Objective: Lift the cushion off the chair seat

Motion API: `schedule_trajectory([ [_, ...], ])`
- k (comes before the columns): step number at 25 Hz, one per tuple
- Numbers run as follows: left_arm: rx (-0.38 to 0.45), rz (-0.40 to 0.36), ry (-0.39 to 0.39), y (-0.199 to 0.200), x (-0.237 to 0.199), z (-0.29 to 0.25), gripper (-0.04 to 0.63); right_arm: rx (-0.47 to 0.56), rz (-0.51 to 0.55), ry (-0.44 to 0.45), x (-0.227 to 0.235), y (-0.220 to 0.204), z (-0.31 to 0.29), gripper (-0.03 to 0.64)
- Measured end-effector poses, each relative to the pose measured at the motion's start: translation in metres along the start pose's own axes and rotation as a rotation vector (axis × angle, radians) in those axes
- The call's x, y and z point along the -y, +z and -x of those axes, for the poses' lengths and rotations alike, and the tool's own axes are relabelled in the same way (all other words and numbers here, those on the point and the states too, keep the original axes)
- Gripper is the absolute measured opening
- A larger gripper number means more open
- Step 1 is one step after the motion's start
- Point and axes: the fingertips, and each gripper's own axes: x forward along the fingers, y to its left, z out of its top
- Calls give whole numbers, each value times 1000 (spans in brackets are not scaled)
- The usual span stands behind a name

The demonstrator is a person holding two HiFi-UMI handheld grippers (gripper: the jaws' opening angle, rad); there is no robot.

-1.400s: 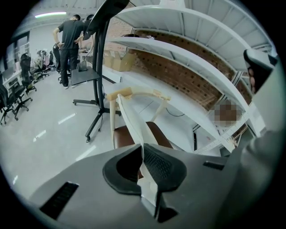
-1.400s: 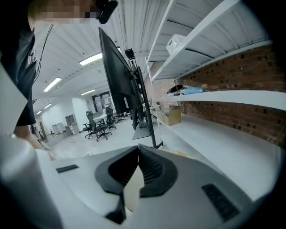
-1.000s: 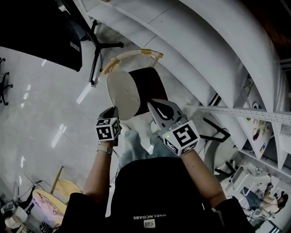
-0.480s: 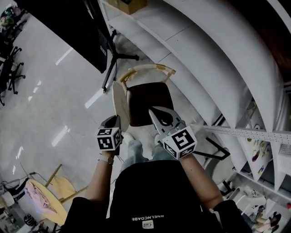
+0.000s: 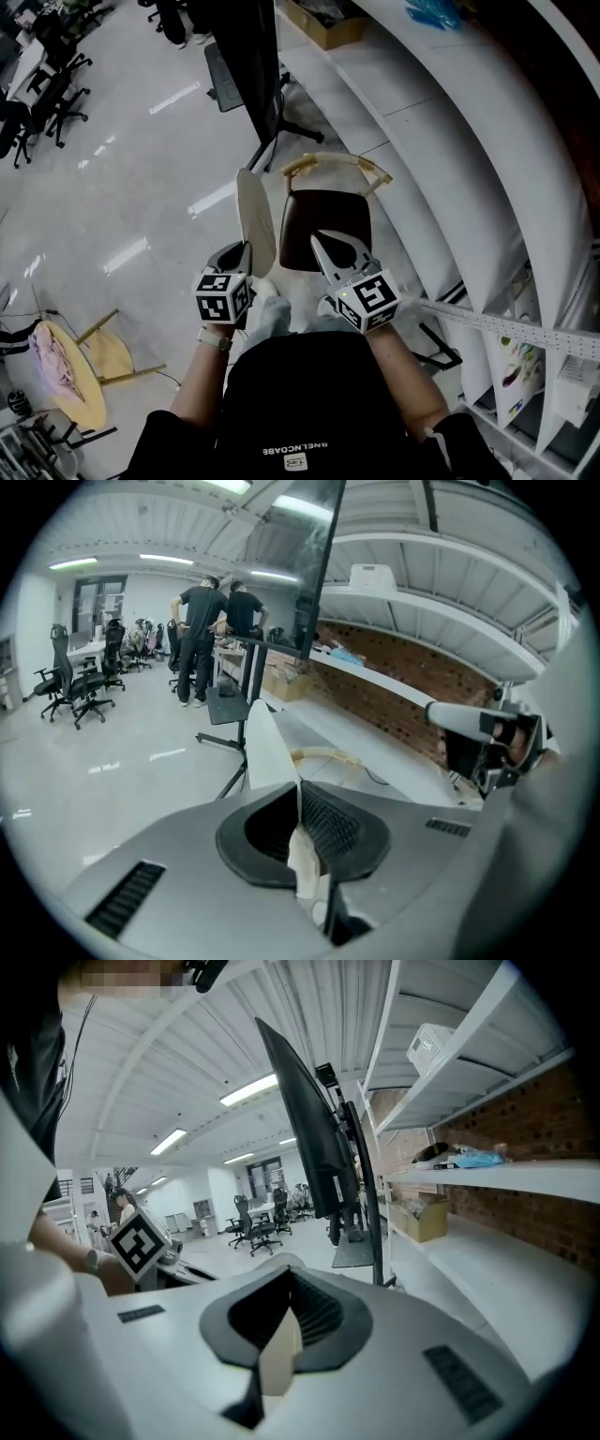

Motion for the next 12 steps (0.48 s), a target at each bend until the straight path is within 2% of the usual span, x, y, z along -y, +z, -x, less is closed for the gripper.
schedule_trajectory([
  [12,204,41,100,52,-20,83,24,47,100,189,-45,47,-25,11],
])
